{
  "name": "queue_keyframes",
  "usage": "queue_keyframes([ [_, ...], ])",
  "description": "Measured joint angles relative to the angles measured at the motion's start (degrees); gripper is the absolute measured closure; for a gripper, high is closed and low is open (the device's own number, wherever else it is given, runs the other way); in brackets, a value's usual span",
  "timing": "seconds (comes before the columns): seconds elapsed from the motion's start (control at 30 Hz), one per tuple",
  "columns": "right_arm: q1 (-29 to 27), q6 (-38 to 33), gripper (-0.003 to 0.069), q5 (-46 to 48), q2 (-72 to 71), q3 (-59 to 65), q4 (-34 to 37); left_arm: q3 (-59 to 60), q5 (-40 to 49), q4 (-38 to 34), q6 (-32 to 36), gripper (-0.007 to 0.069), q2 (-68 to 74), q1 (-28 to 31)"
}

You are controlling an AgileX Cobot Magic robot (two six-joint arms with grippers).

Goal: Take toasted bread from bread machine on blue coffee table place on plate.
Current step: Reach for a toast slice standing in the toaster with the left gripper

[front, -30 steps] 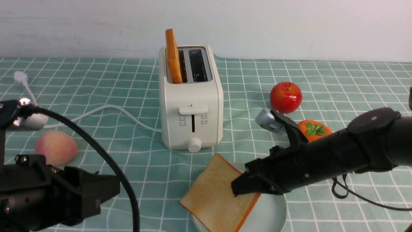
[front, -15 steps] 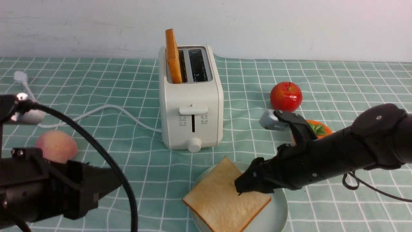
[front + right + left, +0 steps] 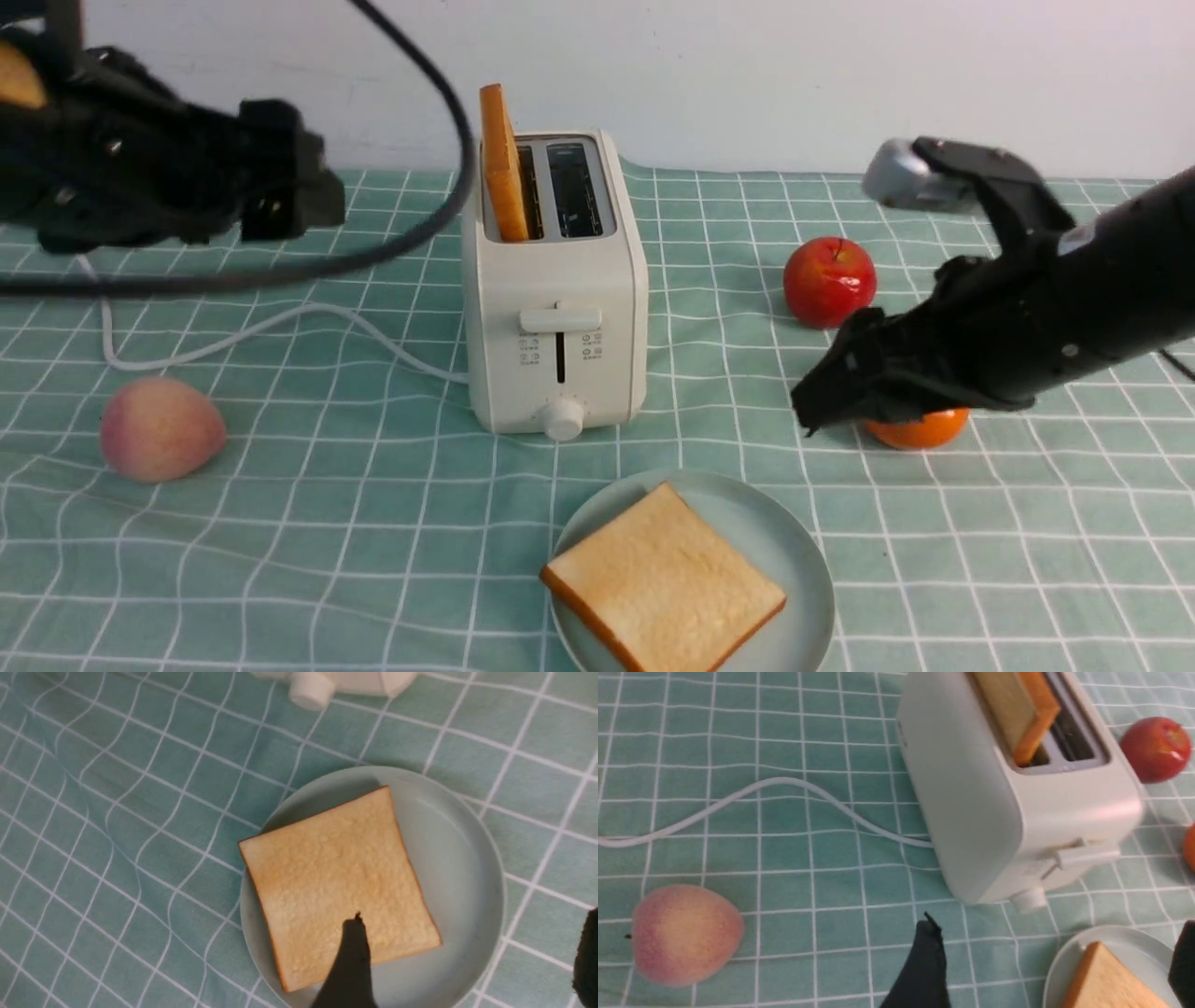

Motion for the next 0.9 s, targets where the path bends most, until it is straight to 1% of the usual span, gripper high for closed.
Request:
queue_keyframes([
  [0.03,0.0,0.5,0.0074,0.2,-0.2,-0.1,-0.2,-0.6,0.1,0.0,-0.1,0.0008,0.0,0.0],
  [0.13,0.0,2.3,0.0077,2.2,-4.0,-0.2,-1.2,-11.5,0.3,-0.7,-1.3,0.0036,10.4,0.0],
  [0.23,0.0,2.7,0.0077,4.0,-6.8,-0.2,-1.4,-22.4,0.5,-3.8,-1.9,0.0042,20.4,0.0],
  [0.27,0.0,2.7,0.0077,4.2,-7.1,-0.2,-1.4,-22.4,0.6,-4.0,-1.9,0.0042,21.0,0.0],
  [0.3,0.0,2.8,0.0077,5.1,-8.4,-0.2,-1.4,-29.0,1.7,-5.8,-1.9,0.0043,26.5,0.0],
  [0.33,0.0,2.8,0.0077,5.3,-8.7,-0.2,-1.4,-29.0,1.9,-6.0,-1.9,0.0043,27.1,0.0],
  [0.4,0.0,2.8,0.0077,6.3,-10.1,-0.2,-1.6,-36.3,3.6,-8.4,-1.9,0.0044,34.2,0.0],
  [0.5,0.0,2.9,0.0077,7.6,-10.9,-0.2,-2.5,-42.4,4.8,-9.8,-1.8,0.0044,40.5,0.0],
  [0.53,0.0,2.9,0.0077,7.6,-10.9,-0.2,-2.5,-42.7,4.8,-9.8,-1.7,0.0044,40.9,0.0],
  [0.63,0.0,2.9,0.0077,9.8,-11.0,-0.2,-2.7,-45.3,5.4,-9.6,-0.6,0.0074,45.0,0.0],
  [0.7,0.0,2.9,0.0077,11.8,-11.0,-0.2,-2.7,-45.6,5.8,-9.1,0.4,0.0125,45.7,0.0],
  [0.77,0.0,2.9,0.0077,13.2,-11.0,-0.2,-2.7,-45.7,6.2,-9.1,1.2,0.0197,45.6,0.0],
  [0.83,0.0,2.9,0.0077,14.2,-11.0,-0.2,-2.9,-45.9,7.1,-9.1,2.2,0.0368,45.0,0.1],
  [0.87,0.0,2.9,0.0077,14.2,-11.0,-0.2,-2.9,-45.9,7.1,-9.2,2.2,0.0368,44.9,0.1],
  [0.9,0.0,3.1,0.0077,14.4,-11.0,-0.2,-2.9,-45.9,8.8,-9.5,3.3,0.0501,44.2,0.1],
])
